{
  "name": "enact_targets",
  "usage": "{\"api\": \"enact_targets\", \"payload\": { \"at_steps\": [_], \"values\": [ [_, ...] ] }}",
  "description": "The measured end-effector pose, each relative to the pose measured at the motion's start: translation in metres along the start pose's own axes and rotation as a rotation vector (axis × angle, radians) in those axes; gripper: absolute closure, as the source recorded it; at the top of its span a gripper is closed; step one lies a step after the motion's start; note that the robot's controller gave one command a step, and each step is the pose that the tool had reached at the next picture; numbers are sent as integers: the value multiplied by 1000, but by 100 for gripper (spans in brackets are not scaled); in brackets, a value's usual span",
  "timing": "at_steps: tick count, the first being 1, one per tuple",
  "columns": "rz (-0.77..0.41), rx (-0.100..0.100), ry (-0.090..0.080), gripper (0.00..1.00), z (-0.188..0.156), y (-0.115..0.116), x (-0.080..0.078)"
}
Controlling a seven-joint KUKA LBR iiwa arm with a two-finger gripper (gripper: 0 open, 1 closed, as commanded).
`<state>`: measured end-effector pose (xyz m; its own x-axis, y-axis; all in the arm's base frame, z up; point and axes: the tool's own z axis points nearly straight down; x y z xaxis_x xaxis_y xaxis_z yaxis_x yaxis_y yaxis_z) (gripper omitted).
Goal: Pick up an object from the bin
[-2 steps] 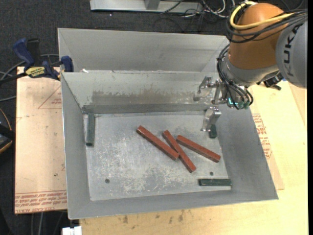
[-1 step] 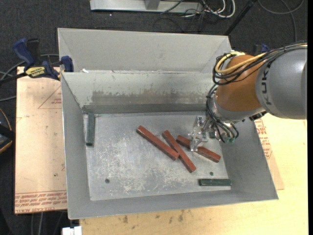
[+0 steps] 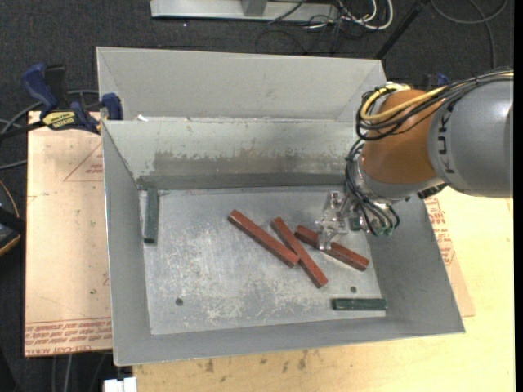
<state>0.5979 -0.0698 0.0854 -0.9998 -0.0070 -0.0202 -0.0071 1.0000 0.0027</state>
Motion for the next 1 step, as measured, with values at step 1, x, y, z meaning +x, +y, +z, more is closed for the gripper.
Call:
{"api": "enact_targets", "payload": {
  "at_steps": [1],
  "values": [
    [-1, 2, 11, 0, 3, 1, 5]
  ]
}}
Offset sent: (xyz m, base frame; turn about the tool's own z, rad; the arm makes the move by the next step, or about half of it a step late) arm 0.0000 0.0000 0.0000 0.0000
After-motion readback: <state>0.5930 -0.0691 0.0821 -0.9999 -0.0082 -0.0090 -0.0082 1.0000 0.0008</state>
